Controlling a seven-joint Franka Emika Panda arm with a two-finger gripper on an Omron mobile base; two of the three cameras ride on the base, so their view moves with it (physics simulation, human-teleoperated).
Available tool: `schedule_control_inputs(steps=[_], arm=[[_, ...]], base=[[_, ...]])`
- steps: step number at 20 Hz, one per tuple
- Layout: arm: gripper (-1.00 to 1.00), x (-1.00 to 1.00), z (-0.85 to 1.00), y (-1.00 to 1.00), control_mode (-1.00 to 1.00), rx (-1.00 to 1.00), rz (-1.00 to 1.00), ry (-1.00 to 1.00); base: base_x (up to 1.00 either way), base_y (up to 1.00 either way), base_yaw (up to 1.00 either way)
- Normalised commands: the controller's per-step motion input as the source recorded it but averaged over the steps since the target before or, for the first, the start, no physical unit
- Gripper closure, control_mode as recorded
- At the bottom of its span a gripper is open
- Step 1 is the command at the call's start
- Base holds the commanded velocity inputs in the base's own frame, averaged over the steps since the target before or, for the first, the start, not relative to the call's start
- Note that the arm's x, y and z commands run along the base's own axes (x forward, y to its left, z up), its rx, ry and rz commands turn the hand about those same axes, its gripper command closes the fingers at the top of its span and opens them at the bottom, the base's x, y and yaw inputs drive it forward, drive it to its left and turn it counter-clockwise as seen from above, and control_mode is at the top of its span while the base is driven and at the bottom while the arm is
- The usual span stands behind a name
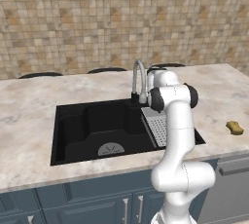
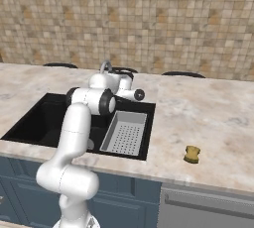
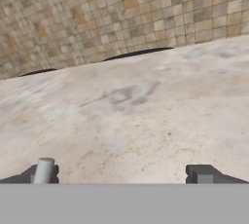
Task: Soak the sponge with water for a few seconds and then drop it inside the sink.
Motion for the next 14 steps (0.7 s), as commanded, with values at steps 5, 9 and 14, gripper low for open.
schedule_control_inputs(steps=[5, 9, 14], arm=[[-1.00, 0.09, -0.58, -0.58, -1.00, 0.00, -0.04, 0.07], [-1.00, 0.11, -0.60, -0.59, -1.00, 0.00, -0.04, 0.06], [-1.00, 0.10, -0.53, -0.62, -1.00, 0.00, -0.04, 0.04]], base=[[0.00, 0.00, 0.00], [0.00, 0.00, 0.00], [0.00, 0.00, 0.00]])
